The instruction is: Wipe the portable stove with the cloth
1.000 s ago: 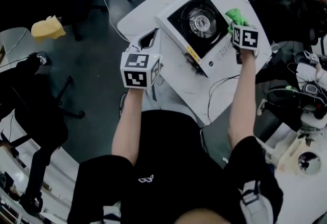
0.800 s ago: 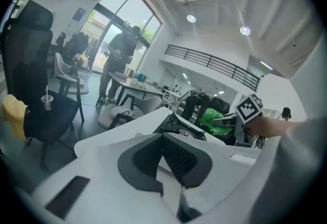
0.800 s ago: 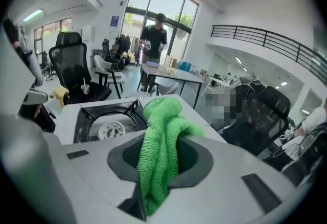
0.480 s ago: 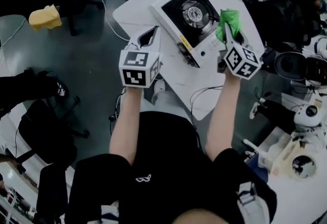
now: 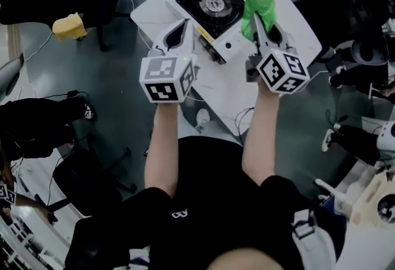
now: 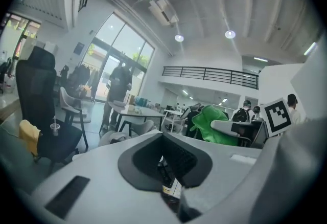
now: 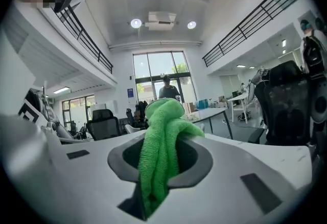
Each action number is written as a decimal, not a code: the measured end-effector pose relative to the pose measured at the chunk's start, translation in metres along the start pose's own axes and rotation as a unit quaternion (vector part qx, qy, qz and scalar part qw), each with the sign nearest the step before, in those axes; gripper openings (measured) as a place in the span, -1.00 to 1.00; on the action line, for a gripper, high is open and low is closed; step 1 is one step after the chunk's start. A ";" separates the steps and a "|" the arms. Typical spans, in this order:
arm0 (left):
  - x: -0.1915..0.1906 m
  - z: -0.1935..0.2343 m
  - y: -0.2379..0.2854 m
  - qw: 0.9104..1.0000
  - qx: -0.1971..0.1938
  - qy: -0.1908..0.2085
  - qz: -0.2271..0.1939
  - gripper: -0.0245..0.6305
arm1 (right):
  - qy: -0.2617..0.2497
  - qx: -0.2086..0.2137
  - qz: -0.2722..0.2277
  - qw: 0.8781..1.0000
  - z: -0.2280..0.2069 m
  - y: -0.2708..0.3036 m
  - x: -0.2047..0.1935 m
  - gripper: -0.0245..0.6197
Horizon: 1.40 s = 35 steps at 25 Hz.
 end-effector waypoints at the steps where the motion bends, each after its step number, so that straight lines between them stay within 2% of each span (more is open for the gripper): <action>1: 0.007 -0.011 -0.007 1.000 0.008 0.012 -0.010 -0.93 | 0.000 0.007 -0.011 1.000 0.002 -0.011 0.009 -0.72; 4: 0.021 -0.040 -0.032 0.997 0.039 0.054 -0.031 -0.93 | -0.015 0.029 -0.009 0.999 0.009 -0.040 0.021 -0.72; 6: 0.027 -0.055 -0.043 0.995 0.051 0.067 -0.047 -0.93 | -0.035 0.043 0.000 0.998 0.014 -0.055 0.025 -0.72; 10: 0.034 -0.083 -0.050 0.995 0.039 0.071 -0.061 -0.93 | -0.072 0.062 -0.008 0.995 0.020 -0.076 0.038 -0.72; 13: 0.036 -0.099 -0.053 0.994 0.031 0.076 -0.077 -0.93 | -0.086 0.062 -0.014 0.994 0.012 -0.087 0.040 -0.72; 17: 0.035 -0.112 -0.053 0.993 0.030 0.078 -0.080 -0.93 | -0.088 0.053 -0.016 0.995 -0.008 -0.097 0.048 -0.72; 23: 0.045 -0.129 -0.050 0.991 0.029 0.093 -0.087 -0.93 | -0.099 0.064 -0.025 0.993 -0.014 -0.098 0.058 -0.72; 28: 0.048 -0.135 -0.048 0.987 0.037 0.127 -0.089 -0.93 | -0.114 0.075 -0.028 0.990 -0.011 -0.099 0.062 -0.72; 35: 0.043 -0.145 -0.035 0.987 0.035 0.131 -0.083 -0.93 | -0.119 0.074 -0.034 0.990 -0.026 -0.104 0.063 -0.72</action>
Point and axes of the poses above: the fingertips, and each gripper's own axes: y forward along the fingers, z to its left, x out of its top, the point moved 1 cm from there along -y, backward along the fingers, and after that the axes turned 6 degrees about x, right-handed, at the moved point
